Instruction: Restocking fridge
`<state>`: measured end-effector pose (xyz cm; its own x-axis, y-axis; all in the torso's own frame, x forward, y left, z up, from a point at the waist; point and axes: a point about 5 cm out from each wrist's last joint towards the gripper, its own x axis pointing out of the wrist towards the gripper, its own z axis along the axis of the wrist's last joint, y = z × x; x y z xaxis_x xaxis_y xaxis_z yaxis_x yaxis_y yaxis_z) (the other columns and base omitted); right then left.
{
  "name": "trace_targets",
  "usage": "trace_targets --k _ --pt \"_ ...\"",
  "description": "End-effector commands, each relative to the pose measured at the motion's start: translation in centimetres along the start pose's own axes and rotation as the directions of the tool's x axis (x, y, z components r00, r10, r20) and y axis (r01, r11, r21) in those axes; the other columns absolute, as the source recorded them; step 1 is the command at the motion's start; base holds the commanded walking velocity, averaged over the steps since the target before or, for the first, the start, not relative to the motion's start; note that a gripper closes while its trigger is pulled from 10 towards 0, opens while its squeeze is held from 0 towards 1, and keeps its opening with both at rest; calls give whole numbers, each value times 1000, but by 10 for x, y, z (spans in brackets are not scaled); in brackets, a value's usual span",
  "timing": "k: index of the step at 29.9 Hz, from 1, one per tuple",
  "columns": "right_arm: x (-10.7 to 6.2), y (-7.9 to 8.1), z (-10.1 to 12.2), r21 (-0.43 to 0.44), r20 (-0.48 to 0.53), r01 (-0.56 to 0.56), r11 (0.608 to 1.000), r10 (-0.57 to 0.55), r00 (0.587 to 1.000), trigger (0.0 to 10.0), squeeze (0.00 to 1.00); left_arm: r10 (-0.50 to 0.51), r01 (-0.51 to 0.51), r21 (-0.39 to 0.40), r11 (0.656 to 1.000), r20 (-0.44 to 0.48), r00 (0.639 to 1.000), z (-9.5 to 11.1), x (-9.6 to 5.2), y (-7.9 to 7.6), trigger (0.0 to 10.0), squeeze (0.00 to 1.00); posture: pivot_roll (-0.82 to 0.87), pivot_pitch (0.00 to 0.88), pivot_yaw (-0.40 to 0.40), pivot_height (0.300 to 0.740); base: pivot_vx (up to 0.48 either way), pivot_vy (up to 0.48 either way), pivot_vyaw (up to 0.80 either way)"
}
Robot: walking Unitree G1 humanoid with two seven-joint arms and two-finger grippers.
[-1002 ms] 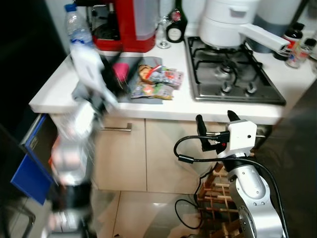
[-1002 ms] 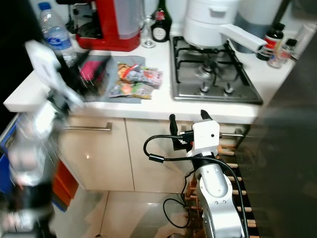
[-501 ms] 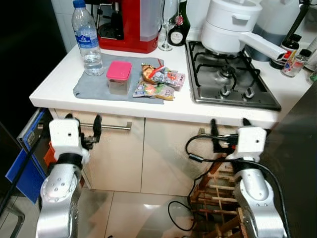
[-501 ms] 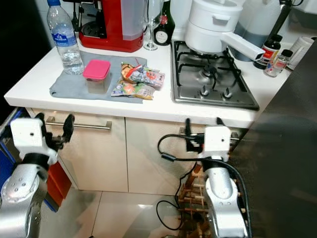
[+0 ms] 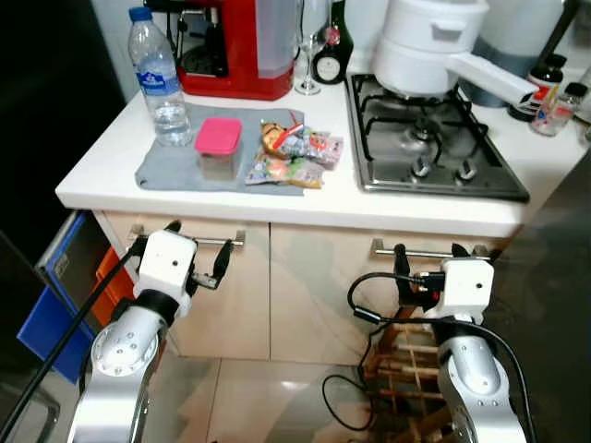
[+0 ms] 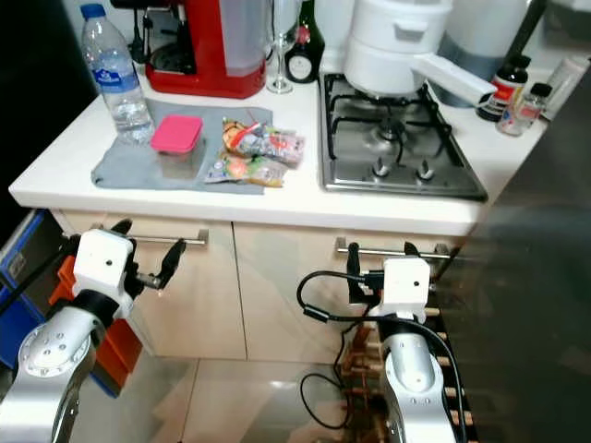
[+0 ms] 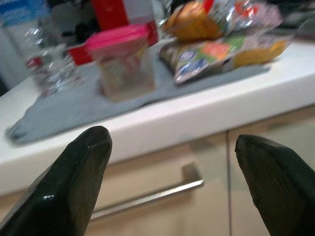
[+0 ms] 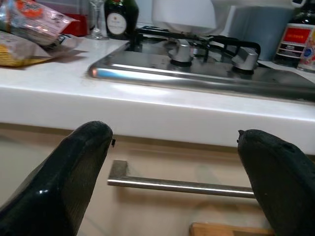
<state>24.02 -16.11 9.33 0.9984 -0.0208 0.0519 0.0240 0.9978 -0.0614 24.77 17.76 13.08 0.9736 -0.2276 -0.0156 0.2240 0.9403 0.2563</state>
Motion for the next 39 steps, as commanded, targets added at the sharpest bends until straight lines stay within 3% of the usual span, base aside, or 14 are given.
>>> trace_targets --k 1,6,7,10,13,23,30,35,39 --pt "2 5 3 -2 27 -15 1000 15 1000 10000 0 30 -29 -52 998 4 1000 -2 2 2 10000 0 -66 0 23 740 0 0 0" --pt "4 6 11 -5 68 -16 1000 16 998 10000 0 111 -94 -181 979 89 990 10 3 4 10000 0 -66 0 11 740 0 0 0" --pt "4 6 11 -5 68 -16 1000 16 998 10000 0 111 -94 -181 979 89 990 10 3 4 10000 0 -66 0 11 740 0 0 0" --pt "14 5 41 -41 216 -2 999 11 976 10000 0 203 -172 -162 972 200 959 36 10 15 10000 0 -64 0 1 740 377 296 0" --pt "17 5 42 -39 218 -1 999 10 976 10000 0 201 -167 -169 972 211 957 39 12 14 10000 0 -63 0 0 740 376 296 0" --pt "22 5 45 -45 244 29 999 -17 970 10000 0 134 -112 -91 990 298 945 56 20 12 10000 0 -63 0 3 740 378 295 0" --pt "21 2 49 -68 261 44 997 -25 965 10000 0 35 -48 18 999 443 896 91 24 1 10000 0 -65 0 -3 740 404 169 0" --pt "21 2 50 -75 269 61 995 -39 962 10000 0 10 -30 33 999 502 865 112 31 4 10000 0 -69 0 2 740 462 0 -800" --pt "19 0 56 -91 308 95 991 -63 949 10000 0 47 -75 31 997 535 843 133 38 11 10000 0 -76 0 6 740 232 0 -303"
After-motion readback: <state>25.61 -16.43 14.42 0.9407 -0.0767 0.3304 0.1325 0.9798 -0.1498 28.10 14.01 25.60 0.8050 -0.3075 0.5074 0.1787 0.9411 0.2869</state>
